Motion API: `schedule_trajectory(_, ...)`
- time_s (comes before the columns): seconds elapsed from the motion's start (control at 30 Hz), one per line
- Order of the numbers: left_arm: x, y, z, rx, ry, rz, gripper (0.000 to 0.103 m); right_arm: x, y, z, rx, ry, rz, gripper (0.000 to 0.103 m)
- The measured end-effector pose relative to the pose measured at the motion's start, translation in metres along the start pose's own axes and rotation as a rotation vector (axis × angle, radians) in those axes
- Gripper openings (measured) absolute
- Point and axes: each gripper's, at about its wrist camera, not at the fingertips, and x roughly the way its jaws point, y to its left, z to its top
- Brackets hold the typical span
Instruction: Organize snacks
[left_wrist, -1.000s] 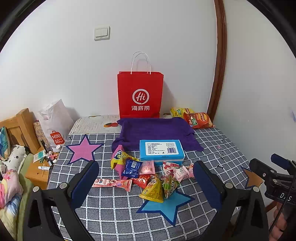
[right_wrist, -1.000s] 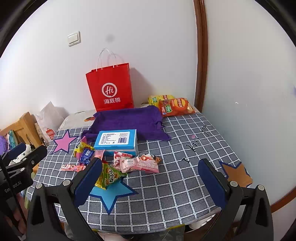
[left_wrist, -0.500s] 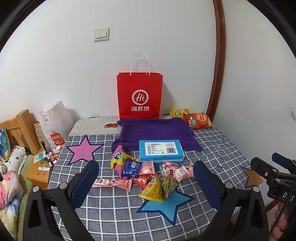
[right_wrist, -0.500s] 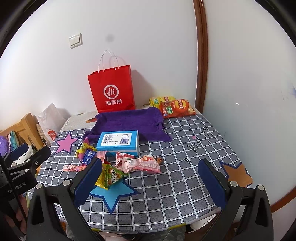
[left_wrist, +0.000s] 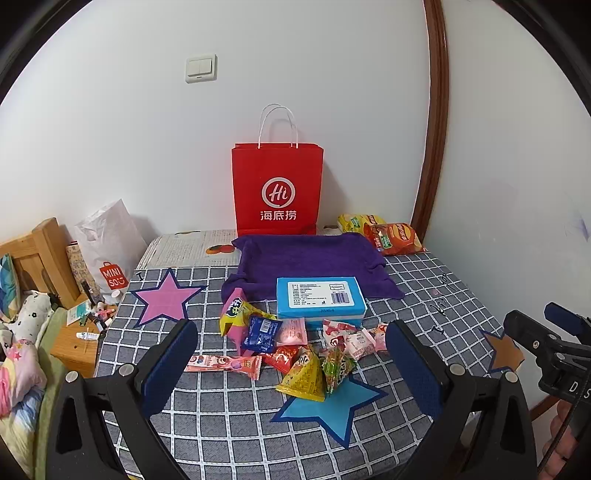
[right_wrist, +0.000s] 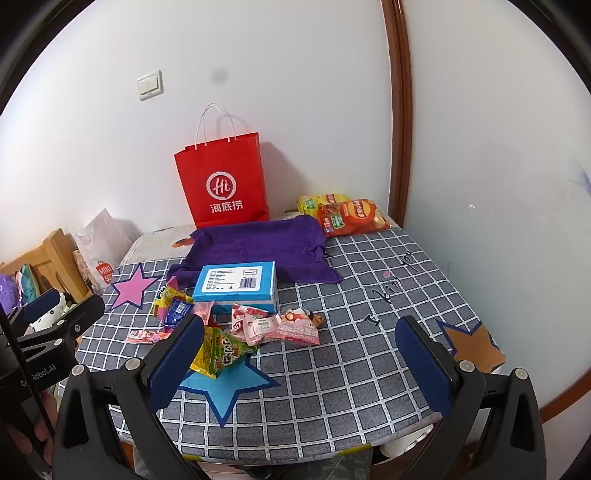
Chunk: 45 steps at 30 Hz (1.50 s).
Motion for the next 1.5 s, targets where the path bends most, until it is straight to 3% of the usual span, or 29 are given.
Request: schedule_trajectory(1.5, -0.0023, 0.0029, -0.0001, -0.001, -0.002, -0.008, 0.102, 0.0029, 0.0038, -0.0017, -0.008, -0.001, 0.009, 0.102)
